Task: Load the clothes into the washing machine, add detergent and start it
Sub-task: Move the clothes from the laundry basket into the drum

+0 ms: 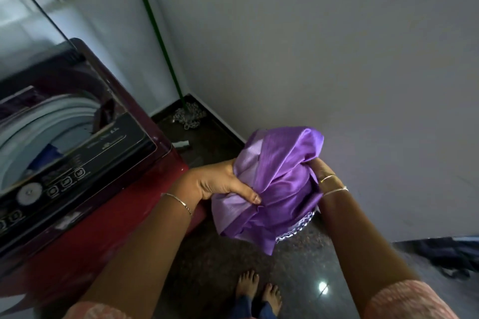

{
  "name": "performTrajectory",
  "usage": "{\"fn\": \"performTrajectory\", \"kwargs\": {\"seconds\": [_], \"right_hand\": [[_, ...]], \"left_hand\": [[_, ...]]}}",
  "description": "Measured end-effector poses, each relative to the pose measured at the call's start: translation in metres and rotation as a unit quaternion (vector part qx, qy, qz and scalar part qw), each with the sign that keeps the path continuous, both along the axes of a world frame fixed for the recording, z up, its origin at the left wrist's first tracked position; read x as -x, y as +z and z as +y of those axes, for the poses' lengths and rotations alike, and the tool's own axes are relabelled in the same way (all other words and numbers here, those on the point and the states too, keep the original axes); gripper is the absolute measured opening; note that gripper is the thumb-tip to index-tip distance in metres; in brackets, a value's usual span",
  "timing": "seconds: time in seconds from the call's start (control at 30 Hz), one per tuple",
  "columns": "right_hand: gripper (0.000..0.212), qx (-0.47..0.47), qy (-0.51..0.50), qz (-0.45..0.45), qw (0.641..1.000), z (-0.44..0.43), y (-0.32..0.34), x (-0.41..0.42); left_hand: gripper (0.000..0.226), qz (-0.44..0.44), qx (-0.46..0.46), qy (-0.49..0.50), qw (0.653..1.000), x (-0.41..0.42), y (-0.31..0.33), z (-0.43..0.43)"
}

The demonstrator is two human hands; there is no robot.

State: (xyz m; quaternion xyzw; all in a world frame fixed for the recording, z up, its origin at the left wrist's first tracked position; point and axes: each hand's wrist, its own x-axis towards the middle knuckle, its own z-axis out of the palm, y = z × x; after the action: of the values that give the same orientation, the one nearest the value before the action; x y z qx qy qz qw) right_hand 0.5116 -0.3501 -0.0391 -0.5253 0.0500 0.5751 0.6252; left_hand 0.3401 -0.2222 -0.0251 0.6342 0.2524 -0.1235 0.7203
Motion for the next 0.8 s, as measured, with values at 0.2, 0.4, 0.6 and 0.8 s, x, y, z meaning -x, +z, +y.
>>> {"fn": "performTrajectory", "kwargs": {"seconds": [0.2, 0.4, 0.6, 0.8], "right_hand": [[0.030, -0.012, -0.037, 0.007, 0.999, 0.018, -0.010, 0.001], [0.030, -0.001, -0.049, -0.026, 0.998, 0.028, -0.006, 0.002], [0.017, -0.016, 0.086, -0.177, 0.980, 0.029, 0.003, 0.011], [0.031, -0.049, 0.316, -0.376, 0.870, 0.041, 0.015, 0.011]], "left_hand": [[0.069, 0.047, -0.133, 0.311, 0.940, 0.008, -0.049, -0.002], [0.068, 0.122, 0.317, 0.407, 0.848, 0.010, -0.040, -0.024], [0.073, 0.038, 0.427, 0.387, 0.816, -0.004, -0.023, -0.028], [0.050, 0.027, 0.384, 0.430, 0.816, -0.018, -0.018, -0.025]]}}
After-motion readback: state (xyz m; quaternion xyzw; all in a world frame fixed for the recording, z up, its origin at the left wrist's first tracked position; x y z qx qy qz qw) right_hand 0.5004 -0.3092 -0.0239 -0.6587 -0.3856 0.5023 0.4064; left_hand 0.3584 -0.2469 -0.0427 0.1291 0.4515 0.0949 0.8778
